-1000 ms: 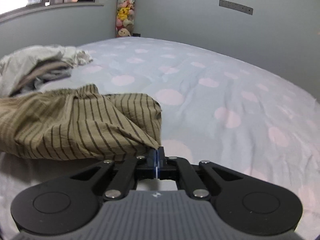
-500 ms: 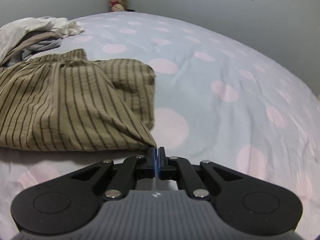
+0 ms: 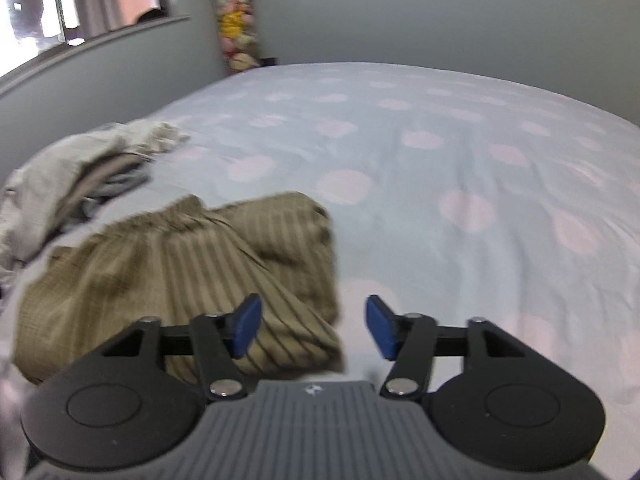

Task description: Fold clothes

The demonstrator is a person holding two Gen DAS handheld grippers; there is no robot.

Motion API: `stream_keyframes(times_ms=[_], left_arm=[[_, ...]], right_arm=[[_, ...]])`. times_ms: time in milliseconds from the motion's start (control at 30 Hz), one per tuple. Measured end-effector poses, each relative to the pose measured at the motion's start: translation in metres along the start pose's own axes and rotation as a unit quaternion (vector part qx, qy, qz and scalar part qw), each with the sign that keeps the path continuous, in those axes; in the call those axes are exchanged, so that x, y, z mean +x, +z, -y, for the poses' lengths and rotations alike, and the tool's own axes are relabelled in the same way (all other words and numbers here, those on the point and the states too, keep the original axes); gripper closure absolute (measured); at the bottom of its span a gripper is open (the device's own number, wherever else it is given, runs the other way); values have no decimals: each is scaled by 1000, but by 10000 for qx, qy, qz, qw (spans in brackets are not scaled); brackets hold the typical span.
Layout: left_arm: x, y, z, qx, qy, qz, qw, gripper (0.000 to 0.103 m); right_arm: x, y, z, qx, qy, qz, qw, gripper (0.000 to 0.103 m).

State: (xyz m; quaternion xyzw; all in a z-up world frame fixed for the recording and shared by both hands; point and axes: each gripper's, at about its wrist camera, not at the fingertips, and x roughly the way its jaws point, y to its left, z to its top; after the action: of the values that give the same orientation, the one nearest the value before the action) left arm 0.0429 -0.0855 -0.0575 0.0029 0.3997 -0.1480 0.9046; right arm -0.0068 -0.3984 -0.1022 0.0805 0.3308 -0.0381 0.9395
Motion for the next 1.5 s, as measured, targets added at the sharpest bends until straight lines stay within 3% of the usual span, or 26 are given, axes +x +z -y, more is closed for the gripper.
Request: stream_keyframes(times_ms=[100,200,333,500,833,900,1000,1033,1100,1200,1333,1500], left_arm=[[17,7,6,-191,-190,-62,9996,36],[40,9,17,-96,24,-149,9998,36],[74,6,11,-472,298,-436,9975,36],[97,-1,-5,-850,106,-684,9940,36],[113,-7,-4,-618,-40,-336,9975,32],[113,-8,1,-493,25,-262,9984,36],[111,-8,9,-273,19,-178,9995,54],[110,-8,12,-220,-11,-163,9996,65],[109,-8,18,-112,-73,-133,9998,75],[106,-6,18,-174,-160,-137,9996,90],[93,-1,19,-248,-229,-28,9994,94],[62,11,34,-89,-350,378,9986,94]], right_arm=[[8,12,-8,-112,247,66,9996,21],[23,24,-15,-236,331,33,9992,15],[48,35,-23,-392,357,-74,9986,14],[81,38,-19,-455,314,-301,9980,13],[133,39,-12,-279,669,-615,9955,10],[135,35,-17,-364,605,-559,9959,18],[133,28,-26,-596,464,-434,9962,36],[132,27,-29,-665,431,-393,9961,41],[127,25,-32,-636,492,-368,9961,64],[121,25,-37,-611,528,-359,9961,88],[102,29,-42,-533,501,-148,9972,93],[55,35,-47,-603,342,357,9970,93]])
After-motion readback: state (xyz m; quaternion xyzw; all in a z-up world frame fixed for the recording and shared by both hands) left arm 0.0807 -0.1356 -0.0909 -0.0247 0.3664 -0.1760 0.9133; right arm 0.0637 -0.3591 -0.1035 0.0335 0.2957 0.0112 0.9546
